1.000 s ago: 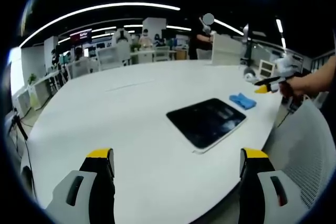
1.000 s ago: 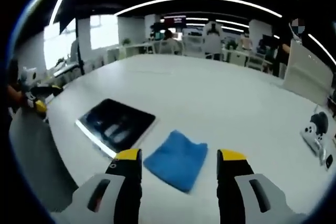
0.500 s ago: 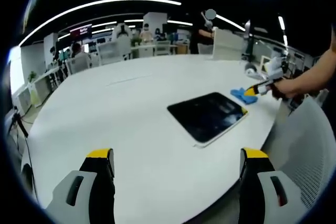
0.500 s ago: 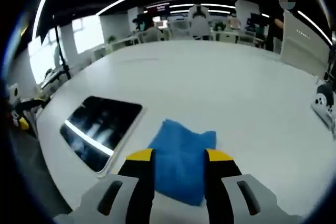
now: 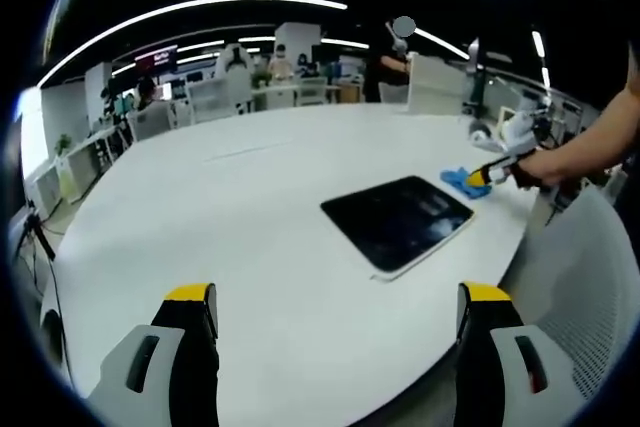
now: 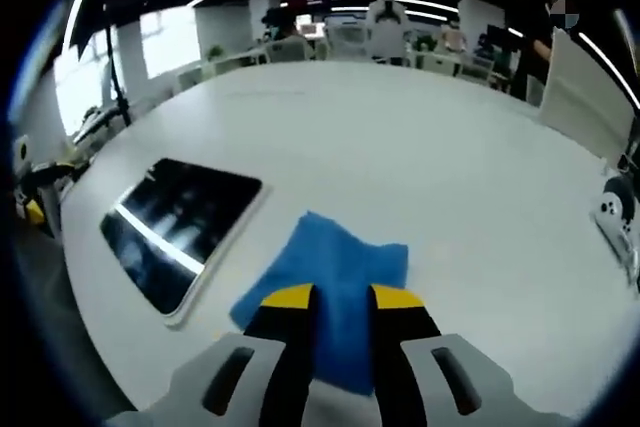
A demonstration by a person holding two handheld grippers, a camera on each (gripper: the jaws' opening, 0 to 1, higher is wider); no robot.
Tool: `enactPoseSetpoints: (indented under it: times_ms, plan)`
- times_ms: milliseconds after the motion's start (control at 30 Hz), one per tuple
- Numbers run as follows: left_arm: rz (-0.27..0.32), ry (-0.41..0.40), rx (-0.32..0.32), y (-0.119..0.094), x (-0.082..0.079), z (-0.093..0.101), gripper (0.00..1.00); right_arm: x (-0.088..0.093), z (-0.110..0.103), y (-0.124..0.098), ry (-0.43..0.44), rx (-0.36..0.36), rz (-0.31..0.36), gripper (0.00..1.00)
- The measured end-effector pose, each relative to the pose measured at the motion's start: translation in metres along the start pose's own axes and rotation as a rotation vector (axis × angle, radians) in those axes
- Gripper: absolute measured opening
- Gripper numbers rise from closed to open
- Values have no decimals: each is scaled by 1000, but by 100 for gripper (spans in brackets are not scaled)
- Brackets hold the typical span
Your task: Wipe the mirror surface with the cleaning cloth until all visible marks leave the cleaned area.
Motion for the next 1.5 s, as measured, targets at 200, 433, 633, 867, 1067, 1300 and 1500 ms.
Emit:
enactPoseSetpoints:
  times_ms: [200,433,633,867,1067,1300,1500]
  plan:
    - [-1,0,3,0,0,0,99,2,-4,5,-74,-21,-57,11]
    - [6,6,8,0,0,0,99,-4,-5,6,-31,-2,-28,2]
    - [59,16,-13,-2,-5,-2,99,-6,-5,9,38,1,-71,0]
    - [34,8,0,0,-3,-1,99,-11,-8,8,83,4,-72,0]
    - [24,12,10,1,-1,-1,99,-27,-12,6,110,0,-37,0]
    - [32,9,11,0,-2,-1,99,-42,-19,3,162,-24,-20,0]
    - [31,11,14,0,-2,0,99,-53,-33,2,187,-60,-10,0]
Point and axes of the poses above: the point that each gripper's makers call its tool centre point, and the gripper's own axes: y roughly forward along the fingers, z roughly to its right, x roughly out of its underside, the point moved 10 cm from there along -y, roughly backward along the fingers, and after that the axes turned 7 degrees about z, right-handed, at the moved point
